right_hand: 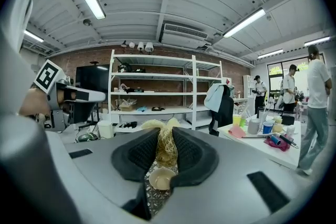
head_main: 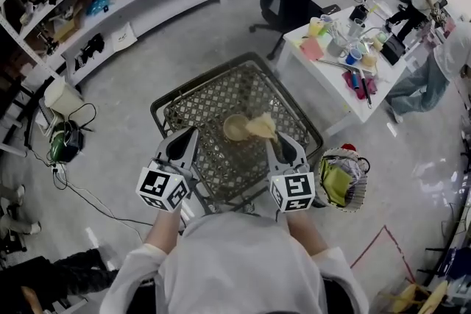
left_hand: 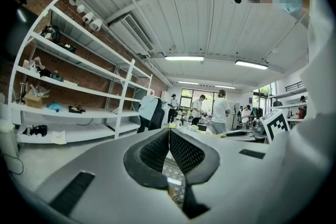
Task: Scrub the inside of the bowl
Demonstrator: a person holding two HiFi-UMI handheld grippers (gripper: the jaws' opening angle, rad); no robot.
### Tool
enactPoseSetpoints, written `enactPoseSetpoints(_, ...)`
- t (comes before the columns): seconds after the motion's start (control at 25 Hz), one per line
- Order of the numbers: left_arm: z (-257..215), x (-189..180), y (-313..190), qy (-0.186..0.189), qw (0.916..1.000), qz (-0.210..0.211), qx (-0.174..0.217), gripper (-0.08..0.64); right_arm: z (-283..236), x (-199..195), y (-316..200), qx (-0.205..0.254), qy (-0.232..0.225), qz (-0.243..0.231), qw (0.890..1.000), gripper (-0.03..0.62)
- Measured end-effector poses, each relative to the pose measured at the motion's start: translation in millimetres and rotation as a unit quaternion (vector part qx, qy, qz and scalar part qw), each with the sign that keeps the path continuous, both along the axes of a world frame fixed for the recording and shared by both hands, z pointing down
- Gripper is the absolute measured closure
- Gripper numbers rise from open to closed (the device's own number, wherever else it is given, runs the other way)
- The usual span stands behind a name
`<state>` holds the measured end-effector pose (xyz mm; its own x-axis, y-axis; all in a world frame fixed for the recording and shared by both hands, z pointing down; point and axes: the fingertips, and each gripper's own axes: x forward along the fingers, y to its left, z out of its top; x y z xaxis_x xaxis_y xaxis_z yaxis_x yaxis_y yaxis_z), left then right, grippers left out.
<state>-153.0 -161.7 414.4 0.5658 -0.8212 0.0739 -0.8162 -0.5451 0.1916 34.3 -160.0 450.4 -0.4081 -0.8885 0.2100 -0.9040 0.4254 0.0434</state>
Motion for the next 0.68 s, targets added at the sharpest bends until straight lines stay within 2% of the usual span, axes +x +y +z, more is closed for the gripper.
enactPoseSetpoints(0.68, 10.4, -5.3, -7.4, -0.004, 1.0000, 0.001, -0.005, 0.526, 6.1, -6.0, -8.8, -0.005, 0.008, 0.004, 1.000, 0.503)
